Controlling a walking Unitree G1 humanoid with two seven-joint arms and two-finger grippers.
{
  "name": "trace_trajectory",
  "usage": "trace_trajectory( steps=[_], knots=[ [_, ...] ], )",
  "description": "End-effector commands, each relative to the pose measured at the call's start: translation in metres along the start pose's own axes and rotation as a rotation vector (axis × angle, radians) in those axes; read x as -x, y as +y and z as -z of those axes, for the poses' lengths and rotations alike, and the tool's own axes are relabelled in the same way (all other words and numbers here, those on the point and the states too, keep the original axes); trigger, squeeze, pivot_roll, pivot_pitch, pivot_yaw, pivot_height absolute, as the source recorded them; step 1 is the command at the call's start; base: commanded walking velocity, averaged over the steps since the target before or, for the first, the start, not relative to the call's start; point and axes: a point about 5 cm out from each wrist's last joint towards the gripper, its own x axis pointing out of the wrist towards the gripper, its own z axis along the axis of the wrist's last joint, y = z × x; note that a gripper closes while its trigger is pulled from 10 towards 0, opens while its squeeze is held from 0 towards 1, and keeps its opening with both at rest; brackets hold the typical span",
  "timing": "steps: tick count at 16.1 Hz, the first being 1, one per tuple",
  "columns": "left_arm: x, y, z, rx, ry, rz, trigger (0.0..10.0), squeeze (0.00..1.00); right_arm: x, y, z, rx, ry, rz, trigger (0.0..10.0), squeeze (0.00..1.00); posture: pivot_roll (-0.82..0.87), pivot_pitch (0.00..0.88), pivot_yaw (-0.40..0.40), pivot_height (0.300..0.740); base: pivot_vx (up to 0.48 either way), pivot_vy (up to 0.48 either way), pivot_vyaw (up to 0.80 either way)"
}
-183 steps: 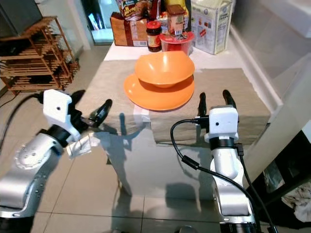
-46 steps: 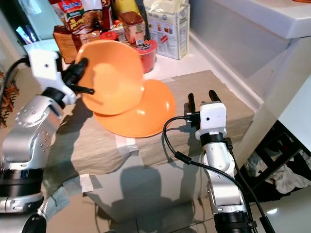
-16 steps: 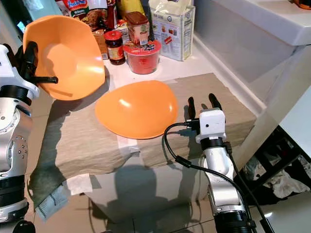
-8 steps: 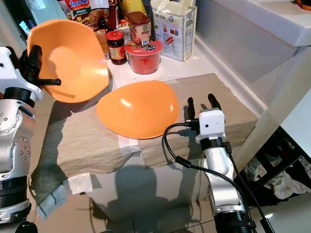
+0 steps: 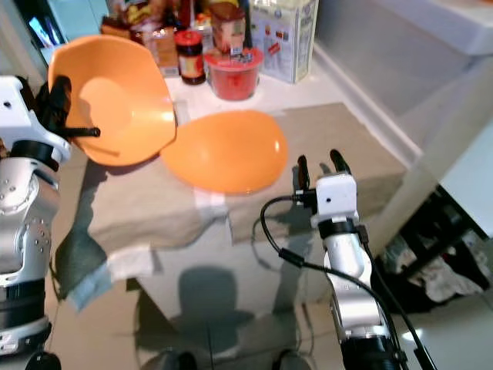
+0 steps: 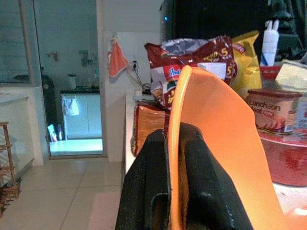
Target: Setting the table
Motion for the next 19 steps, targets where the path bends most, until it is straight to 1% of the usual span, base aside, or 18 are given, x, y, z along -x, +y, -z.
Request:
trace_trajectory(
  steps=[1, 5, 7, 9, 13, 18, 19],
  knots=[
    [-0.003, 0.001, -0.008, -0.005, -0.034, -0.004, 0.0, 0.0, 0.0, -0.001, 0.001, -0.003, 0.008, 0.0, 10.0, 0.0, -0.1, 0.0, 0.053, 0.74, -0.285, 0.0, 0.0],
    [-0.003, 0.0, -0.006, -0.013, -0.027, -0.003, 0.0, 0.0, 0.0, 0.0, 0.001, -0.002, 0.008, -0.003, 10.0, 0.0, -0.1, 0.0, 0.052, 0.74, -0.28, 0.0, 0.0],
    [-0.003, -0.003, -0.005, -0.019, -0.025, 0.014, 0.0, 0.0, 0.0, 0.0, 0.001, -0.001, 0.009, -0.004, 10.0, 0.0, -0.1, 0.0, 0.052, 0.74, 0.0, 0.0, 0.0],
    [-0.001, -0.005, -0.006, -0.006, -0.029, 0.021, 0.0, 0.0, 0.0, 0.0, 0.002, -0.003, 0.015, -0.001, 10.0, 0.0, -0.1, 0.0, 0.055, 0.74, 0.0, 0.0, 0.0],
    [0.007, -0.008, -0.003, 0.019, -0.018, 0.014, 0.0, 0.0, 0.001, -0.002, 0.007, -0.007, 0.039, 0.002, 10.0, 0.0, -0.09, 0.0, 0.052, 0.74, 0.0, 0.0, 0.0],
    [0.014, -0.018, 0.002, 0.04, 0.004, 0.023, 0.0, 0.0, -0.002, -0.001, 0.008, -0.023, 0.055, -0.001, 10.0, 0.0, -0.09, 0.0, 0.052, 0.74, 0.0, -0.48, 0.0],
    [0.016, -0.021, 0.005, 0.044, 0.018, 0.03, 0.0, 0.0, -0.002, -0.001, 0.008, -0.008, 0.058, -0.005, 10.0, 0.0, -0.09, 0.0, 0.052, 0.74, 0.0, -0.48, 0.0]
  ],
)
